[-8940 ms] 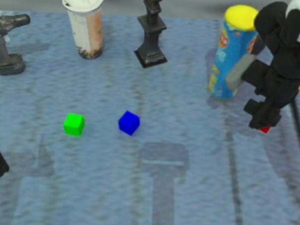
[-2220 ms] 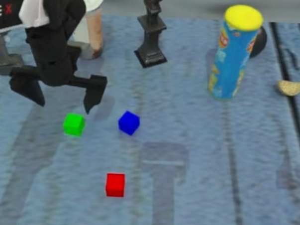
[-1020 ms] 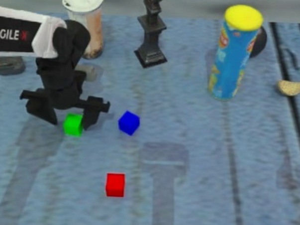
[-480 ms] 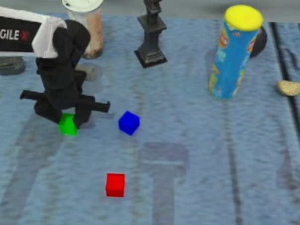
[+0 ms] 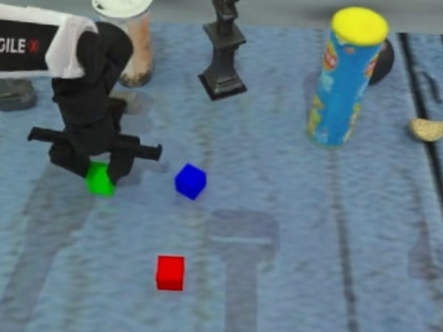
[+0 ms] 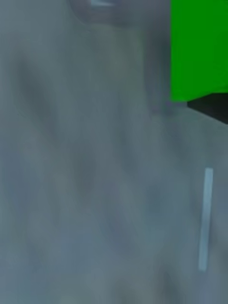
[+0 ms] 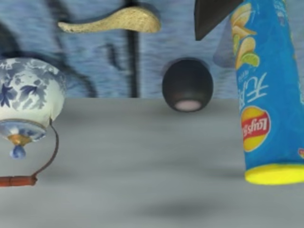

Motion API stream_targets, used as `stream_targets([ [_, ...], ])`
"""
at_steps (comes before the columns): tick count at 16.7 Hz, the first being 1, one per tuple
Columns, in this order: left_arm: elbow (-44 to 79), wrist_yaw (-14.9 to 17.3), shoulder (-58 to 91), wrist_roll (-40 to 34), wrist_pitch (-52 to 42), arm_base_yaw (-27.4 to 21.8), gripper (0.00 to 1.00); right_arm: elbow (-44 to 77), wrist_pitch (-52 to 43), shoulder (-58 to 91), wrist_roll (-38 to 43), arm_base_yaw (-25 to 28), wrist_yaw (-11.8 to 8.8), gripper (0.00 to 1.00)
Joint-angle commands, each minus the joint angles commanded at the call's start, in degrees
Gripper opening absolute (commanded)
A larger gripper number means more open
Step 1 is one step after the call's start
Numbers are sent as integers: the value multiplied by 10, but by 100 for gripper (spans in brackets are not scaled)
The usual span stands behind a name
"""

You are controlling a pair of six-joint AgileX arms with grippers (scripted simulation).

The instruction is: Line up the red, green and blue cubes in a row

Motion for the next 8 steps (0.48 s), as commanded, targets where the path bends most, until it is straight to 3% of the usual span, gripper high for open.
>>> stream_targets([
  [5,54,0,-39,-1,-99,8,0,0,0,0,0,0,0,100],
  [8,63,0,-49,-1,-112,9,0,0,0,0,0,0,0,100],
])
